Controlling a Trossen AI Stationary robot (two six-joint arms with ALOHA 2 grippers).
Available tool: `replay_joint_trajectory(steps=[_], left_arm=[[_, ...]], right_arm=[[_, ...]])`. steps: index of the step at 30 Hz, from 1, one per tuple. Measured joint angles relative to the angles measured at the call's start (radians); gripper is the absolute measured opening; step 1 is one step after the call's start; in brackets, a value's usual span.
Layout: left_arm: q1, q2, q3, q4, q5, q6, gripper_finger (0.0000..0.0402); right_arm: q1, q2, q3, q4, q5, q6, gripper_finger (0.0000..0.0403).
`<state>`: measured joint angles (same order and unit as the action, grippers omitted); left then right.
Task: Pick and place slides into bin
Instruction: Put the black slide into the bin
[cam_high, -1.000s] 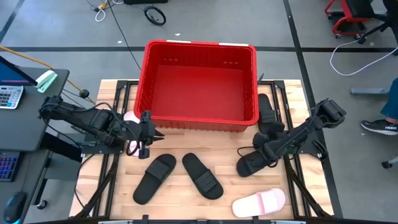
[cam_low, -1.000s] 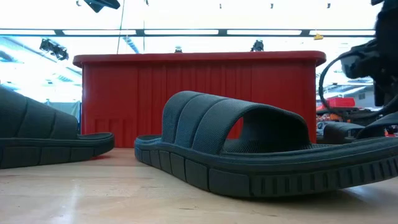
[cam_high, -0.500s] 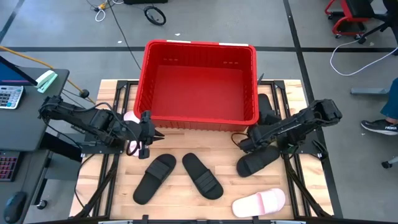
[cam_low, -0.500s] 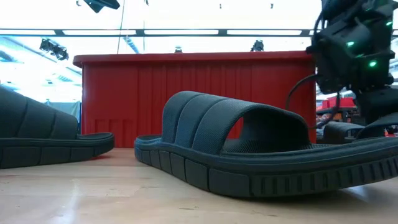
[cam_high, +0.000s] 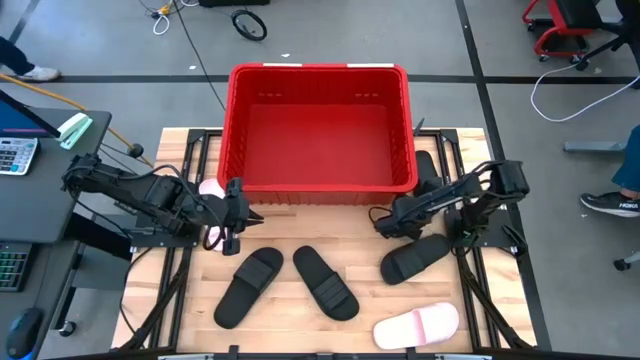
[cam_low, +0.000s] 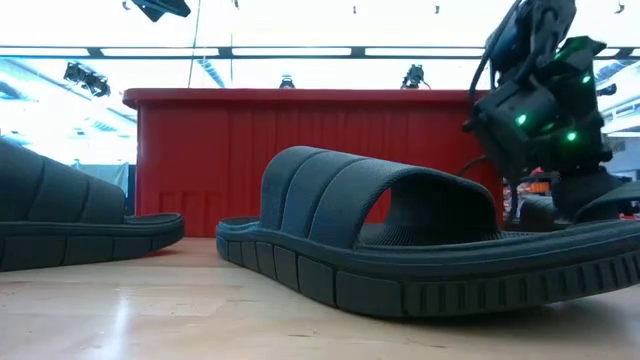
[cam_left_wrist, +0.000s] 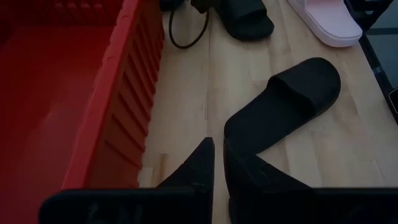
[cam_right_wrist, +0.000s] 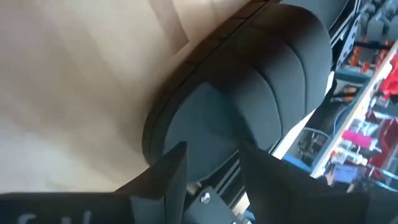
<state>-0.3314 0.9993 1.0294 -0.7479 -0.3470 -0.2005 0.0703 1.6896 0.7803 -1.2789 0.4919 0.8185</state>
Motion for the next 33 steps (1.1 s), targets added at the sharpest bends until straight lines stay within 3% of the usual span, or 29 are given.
replay_joint_trajectory(steps=[8,13,20,33], left_arm=[[0.000,0.000,0.000,-0.002,0.000,-0.024,0.0032],[0.000,0.000,0.000,-0.002,0.000,-0.024,0.0036],[0.000,0.000,0.000,-0.006,0.000,-0.024,0.0027],[0.000,0.000,0.000,0.004,0.000,-0.050,0.0044]], right_arm=[[-0.032,0.066,0.000,0.002,0.004,0.099,0.0129],[-0.032,0.055,0.000,0.003,0.002,0.118,0.0077],[-0.017,0.017,0.000,0.043,-0.131,0.079,0.0006],[0.013,0.013,0.000,0.070,-0.183,0.018,0.0115]])
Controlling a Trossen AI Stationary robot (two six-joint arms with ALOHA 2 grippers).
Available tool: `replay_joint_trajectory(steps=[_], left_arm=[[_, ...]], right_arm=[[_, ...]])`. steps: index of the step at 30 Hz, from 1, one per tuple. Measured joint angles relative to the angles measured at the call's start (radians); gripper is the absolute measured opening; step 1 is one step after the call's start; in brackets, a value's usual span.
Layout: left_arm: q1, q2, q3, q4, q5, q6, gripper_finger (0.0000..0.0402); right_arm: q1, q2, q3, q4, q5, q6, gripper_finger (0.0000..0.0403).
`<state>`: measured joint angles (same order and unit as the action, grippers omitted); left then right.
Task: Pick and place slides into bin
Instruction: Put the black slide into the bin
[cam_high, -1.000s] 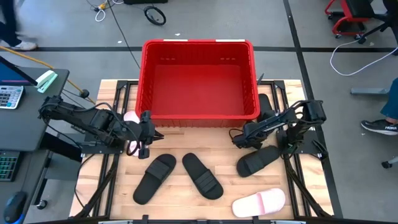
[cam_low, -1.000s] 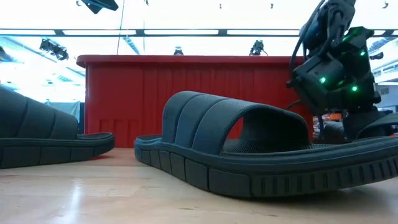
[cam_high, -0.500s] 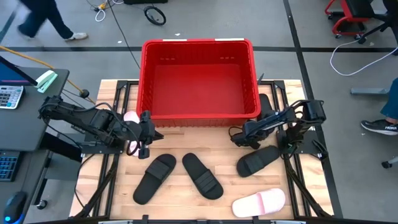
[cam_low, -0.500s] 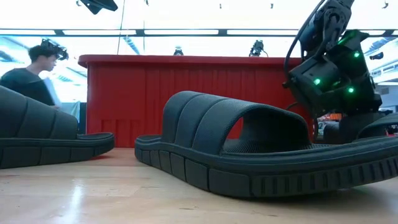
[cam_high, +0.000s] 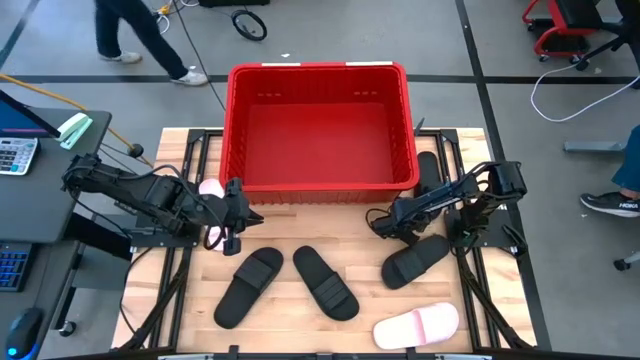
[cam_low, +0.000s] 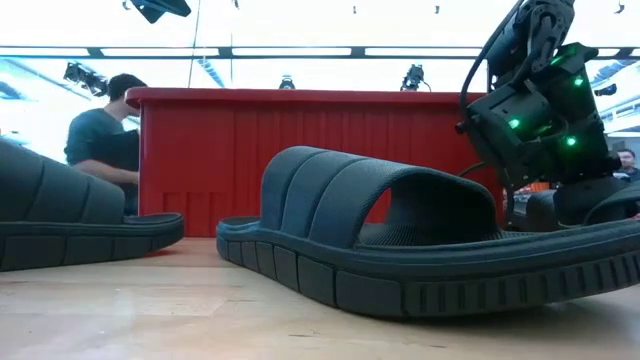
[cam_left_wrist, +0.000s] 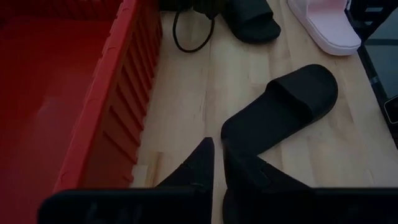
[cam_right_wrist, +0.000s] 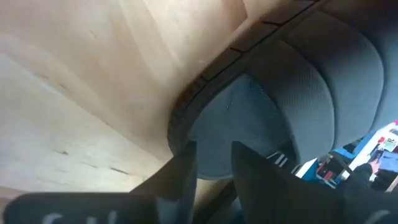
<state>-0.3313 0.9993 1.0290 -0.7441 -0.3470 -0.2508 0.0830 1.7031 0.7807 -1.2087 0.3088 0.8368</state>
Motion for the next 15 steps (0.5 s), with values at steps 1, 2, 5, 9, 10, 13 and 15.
replay_joint_trajectory(steps=[1,2,5,9,10,13,15], left_arm=[[0.000,0.000,0.000,0.000,0.000,0.000,0.0045],[0.000,0.000,0.000,0.000,0.000,0.000,0.0045],[0.000,0.000,0.000,0.000,0.000,0.000,0.0044],[0.000,0.000,0.000,0.000,0.000,0.000,0.0038],[0.000,0.000,0.000,0.000,0.000,0.000,0.0037],[0.000,0.000,0.000,0.000,0.000,0.000,0.0034],[0.000,0.000,0.000,0.000,0.000,0.001,0.0032]], right_arm=[[0.000,0.000,0.000,0.000,-0.002,0.000,0.0121],[0.000,0.000,0.000,0.000,-0.002,-0.001,0.0126],[0.000,-0.001,0.000,0.001,-0.011,-0.029,0.0136],[0.000,-0.001,0.000,0.000,-0.059,-0.053,0.0140],[0.004,-0.001,0.000,0.000,-0.070,-0.054,0.0140],[0.022,-0.002,0.000,-0.001,-0.089,-0.054,0.0140],[0.036,-0.002,0.000,-0.006,-0.099,-0.055,0.0140]])
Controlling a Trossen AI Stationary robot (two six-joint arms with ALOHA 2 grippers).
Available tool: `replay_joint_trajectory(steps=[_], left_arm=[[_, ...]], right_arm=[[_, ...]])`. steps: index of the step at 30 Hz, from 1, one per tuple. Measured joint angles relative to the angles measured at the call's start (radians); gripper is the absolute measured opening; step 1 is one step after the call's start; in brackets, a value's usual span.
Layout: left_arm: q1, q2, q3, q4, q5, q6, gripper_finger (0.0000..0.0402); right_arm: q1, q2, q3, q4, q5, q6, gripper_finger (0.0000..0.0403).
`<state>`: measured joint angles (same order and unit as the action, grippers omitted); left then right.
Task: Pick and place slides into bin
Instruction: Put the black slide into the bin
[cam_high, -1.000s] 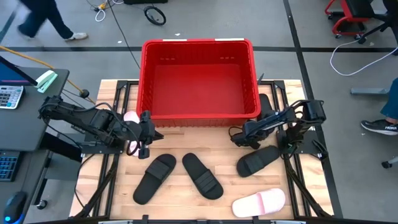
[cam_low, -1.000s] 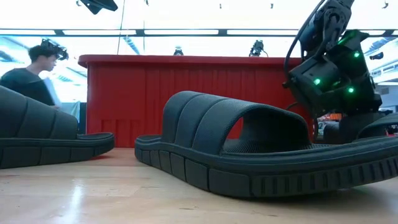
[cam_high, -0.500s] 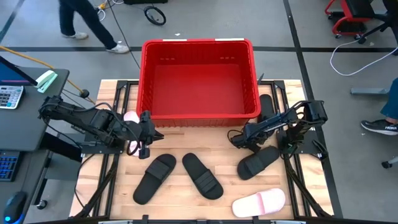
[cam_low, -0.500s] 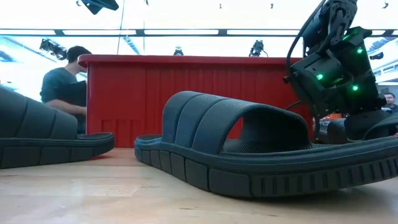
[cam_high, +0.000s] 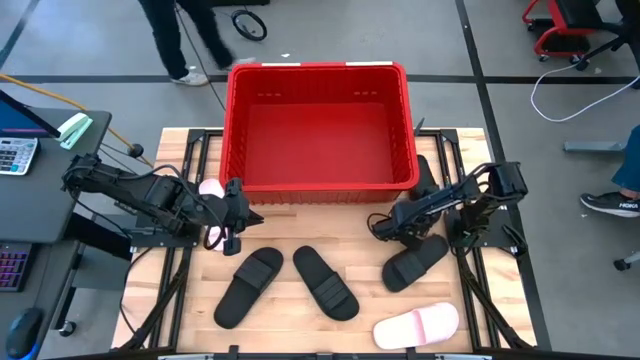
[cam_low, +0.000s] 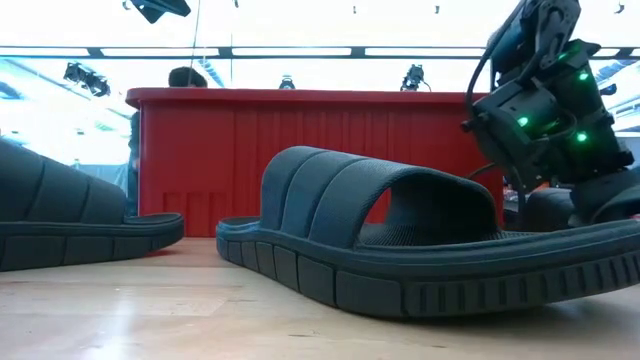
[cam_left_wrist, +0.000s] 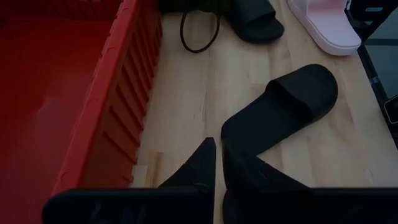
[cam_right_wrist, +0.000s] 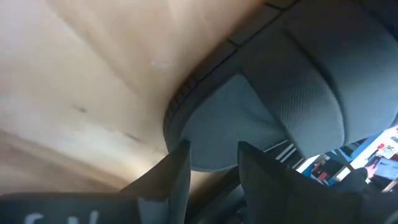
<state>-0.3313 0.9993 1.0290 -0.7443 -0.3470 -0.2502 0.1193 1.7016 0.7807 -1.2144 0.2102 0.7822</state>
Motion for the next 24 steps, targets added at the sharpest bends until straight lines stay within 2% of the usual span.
replay_joint_trajectory(steps=[8,18,24], left_arm=[[0.000,0.000,0.000,0.000,0.000,0.000,0.0041],[0.000,0.000,0.000,0.000,0.000,0.001,0.0034],[0.000,0.000,0.000,0.001,0.000,0.000,0.0030]], right_arm=[[0.055,-0.008,0.015,-0.030,-0.007,-0.001,0.0139],[0.068,-0.081,0.138,-0.021,0.015,0.007,0.0139],[0.070,-0.077,0.119,-0.007,0.013,0.040,0.0138]])
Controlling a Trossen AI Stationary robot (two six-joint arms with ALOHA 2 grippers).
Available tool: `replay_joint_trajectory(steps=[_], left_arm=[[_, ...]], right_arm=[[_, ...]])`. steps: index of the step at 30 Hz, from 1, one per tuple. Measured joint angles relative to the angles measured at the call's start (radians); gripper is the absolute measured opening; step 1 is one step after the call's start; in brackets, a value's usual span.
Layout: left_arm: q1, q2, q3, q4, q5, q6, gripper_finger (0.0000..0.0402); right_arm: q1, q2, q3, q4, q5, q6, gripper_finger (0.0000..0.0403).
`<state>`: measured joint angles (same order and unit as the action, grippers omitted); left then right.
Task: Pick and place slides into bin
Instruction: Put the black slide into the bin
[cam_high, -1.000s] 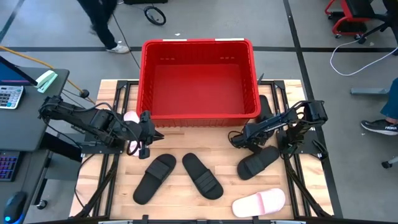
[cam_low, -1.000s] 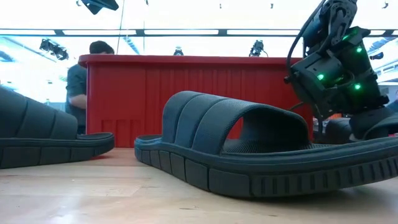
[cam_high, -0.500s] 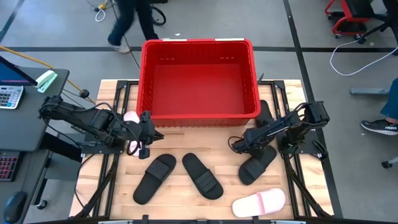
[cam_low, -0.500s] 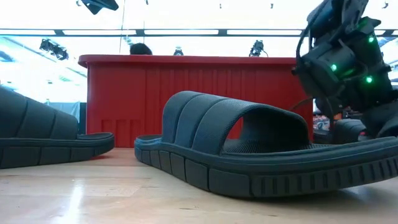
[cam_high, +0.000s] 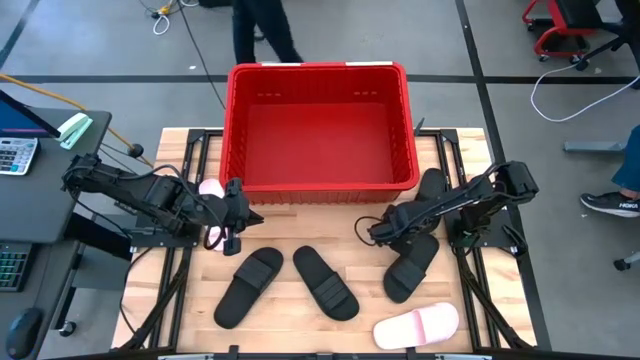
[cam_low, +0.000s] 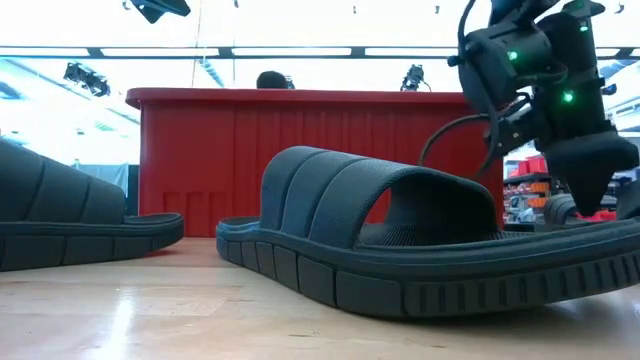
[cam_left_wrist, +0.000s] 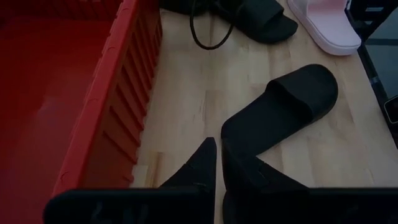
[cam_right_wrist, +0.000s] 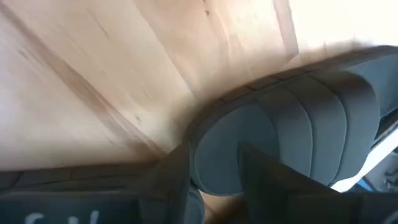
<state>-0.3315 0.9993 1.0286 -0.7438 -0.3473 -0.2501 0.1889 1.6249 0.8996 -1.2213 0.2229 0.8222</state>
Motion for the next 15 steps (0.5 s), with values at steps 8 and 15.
replay_joint_trajectory(steps=[8,15], left_arm=[[0.000,0.000,0.000,0.000,0.000,0.000,0.0040],[0.000,0.000,0.000,0.000,0.000,0.000,0.0032]], right_arm=[[0.046,0.001,-0.043,0.062,-0.023,0.073,0.0138],[0.092,0.001,-0.043,0.061,-0.020,0.094,0.0138]])
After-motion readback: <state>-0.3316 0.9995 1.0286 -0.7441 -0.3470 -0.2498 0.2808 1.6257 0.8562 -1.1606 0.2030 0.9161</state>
